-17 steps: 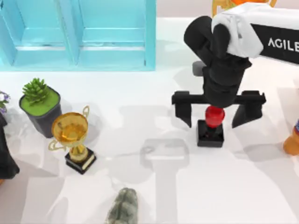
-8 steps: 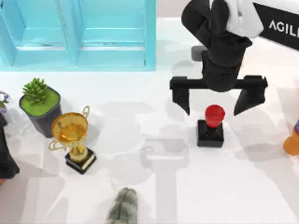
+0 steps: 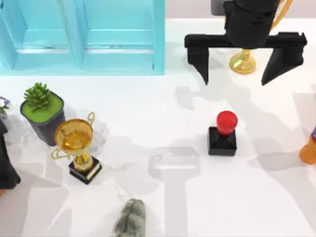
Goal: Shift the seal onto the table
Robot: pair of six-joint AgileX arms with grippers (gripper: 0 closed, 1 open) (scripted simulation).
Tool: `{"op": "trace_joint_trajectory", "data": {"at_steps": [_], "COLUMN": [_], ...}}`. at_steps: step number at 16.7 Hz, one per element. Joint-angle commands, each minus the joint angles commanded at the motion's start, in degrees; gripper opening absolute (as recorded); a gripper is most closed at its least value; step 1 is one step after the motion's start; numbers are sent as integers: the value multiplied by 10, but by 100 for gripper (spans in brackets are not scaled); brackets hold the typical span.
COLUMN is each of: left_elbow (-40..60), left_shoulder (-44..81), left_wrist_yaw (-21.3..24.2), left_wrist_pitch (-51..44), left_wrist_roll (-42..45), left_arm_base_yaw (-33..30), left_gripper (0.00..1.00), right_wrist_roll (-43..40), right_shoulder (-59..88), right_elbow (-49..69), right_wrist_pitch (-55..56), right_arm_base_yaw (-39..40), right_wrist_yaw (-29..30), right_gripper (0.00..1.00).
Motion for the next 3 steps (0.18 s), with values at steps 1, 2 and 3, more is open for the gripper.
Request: {"op": "trace_joint_trajectory", "data": {"at_steps": [1, 2, 3], "left_elbow": [0, 0, 0], "left_shoulder": [0, 0, 0], "left_wrist_yaw": [0, 0, 0], "left_wrist_pitch": [0, 0, 0], "left_wrist_roll": [0, 0, 0], "left_arm_base_yaw": [0, 0, 0], "left_gripper": [100, 100, 100], "right_wrist_roll": [0, -1, -1], "right_shoulder": [-1, -2, -2], "right_elbow": [11, 16, 16], "right_wrist_pitch": [-11, -15, -15], "right_arm_base_yaw": [-1, -1, -1], "right_wrist_yaw": [0, 1, 1], "right_gripper": [100, 100, 100]}}
